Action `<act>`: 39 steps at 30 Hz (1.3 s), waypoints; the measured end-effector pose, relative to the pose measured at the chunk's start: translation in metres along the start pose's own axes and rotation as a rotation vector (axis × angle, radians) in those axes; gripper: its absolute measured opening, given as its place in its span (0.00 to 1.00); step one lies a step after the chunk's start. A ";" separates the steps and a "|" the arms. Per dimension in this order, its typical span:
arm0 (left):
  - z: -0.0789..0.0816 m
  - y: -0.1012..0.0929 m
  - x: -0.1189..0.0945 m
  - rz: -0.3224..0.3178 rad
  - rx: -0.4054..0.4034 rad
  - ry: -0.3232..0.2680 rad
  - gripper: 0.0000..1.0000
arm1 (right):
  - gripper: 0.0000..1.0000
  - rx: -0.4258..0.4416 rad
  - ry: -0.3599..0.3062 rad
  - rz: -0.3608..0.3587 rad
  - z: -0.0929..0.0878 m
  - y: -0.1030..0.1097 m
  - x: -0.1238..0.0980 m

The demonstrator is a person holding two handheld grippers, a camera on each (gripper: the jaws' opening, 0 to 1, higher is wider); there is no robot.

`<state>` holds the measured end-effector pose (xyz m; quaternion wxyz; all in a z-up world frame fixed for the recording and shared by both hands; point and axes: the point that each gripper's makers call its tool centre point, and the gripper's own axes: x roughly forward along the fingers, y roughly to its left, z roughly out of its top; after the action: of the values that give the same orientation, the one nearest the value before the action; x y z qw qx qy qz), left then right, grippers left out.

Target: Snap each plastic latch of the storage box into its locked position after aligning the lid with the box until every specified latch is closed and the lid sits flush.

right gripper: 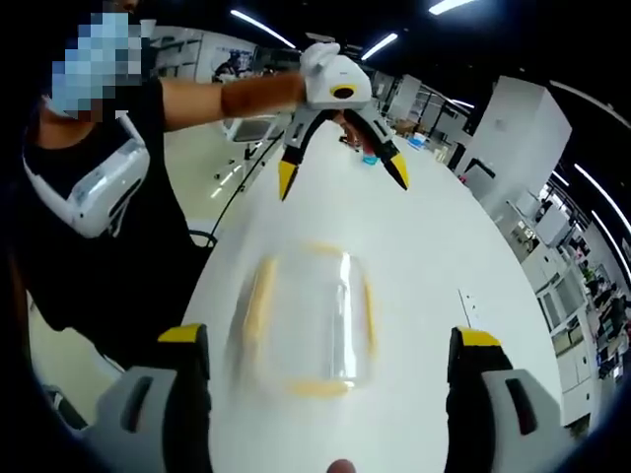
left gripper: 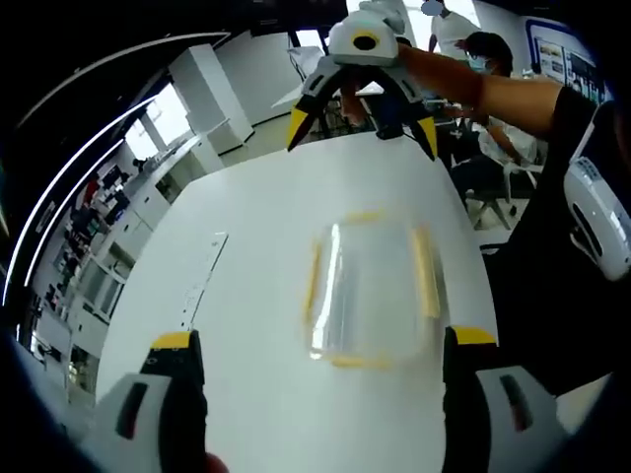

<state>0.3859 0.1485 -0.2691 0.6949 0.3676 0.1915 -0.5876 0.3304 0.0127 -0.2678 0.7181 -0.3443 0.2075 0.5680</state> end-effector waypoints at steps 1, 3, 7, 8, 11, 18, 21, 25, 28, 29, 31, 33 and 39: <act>0.001 0.003 0.001 0.001 0.003 0.010 1.00 | 1.00 -0.003 0.003 0.002 0.002 0.000 0.000; 0.003 0.007 0.002 -0.004 0.015 0.028 1.00 | 1.00 -0.016 0.006 0.010 0.009 -0.002 -0.001; 0.007 0.011 0.003 -0.020 0.023 0.073 1.00 | 1.00 -0.024 0.031 0.032 0.017 -0.006 -0.001; 0.010 0.012 0.004 -0.023 0.024 0.076 1.00 | 1.00 -0.027 0.034 0.033 0.019 -0.007 -0.001; 0.019 0.010 0.006 -0.043 0.017 0.077 1.00 | 1.00 -0.030 0.046 0.036 0.024 -0.013 0.000; -0.004 -0.026 0.049 -0.172 0.032 0.178 1.00 | 1.00 -0.014 0.023 0.077 0.023 -0.012 0.029; -0.013 -0.038 0.067 -0.221 0.007 0.210 1.00 | 1.00 0.013 0.059 0.120 0.007 -0.007 0.049; -0.021 -0.043 0.085 -0.247 0.013 0.257 1.00 | 1.00 0.036 0.100 0.159 -0.010 -0.002 0.072; -0.020 -0.043 0.093 -0.264 -0.007 0.254 1.00 | 1.00 0.054 0.102 0.183 -0.016 0.002 0.082; -0.020 -0.044 0.096 -0.267 -0.014 0.254 1.00 | 1.00 0.055 0.104 0.189 -0.017 0.004 0.084; -0.020 -0.046 0.099 -0.272 -0.015 0.258 1.00 | 1.00 0.055 0.111 0.194 -0.020 0.005 0.086; -0.021 -0.050 0.100 -0.287 -0.007 0.266 1.00 | 1.00 0.060 0.118 0.200 -0.021 0.006 0.086; -0.018 -0.053 0.101 -0.306 -0.019 0.277 1.00 | 1.00 0.072 0.121 0.212 -0.020 0.006 0.084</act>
<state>0.3621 0.0912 -0.3669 0.5680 0.4049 0.3443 -0.6284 0.3495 0.0555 -0.3407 0.6522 -0.3280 0.3059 0.6112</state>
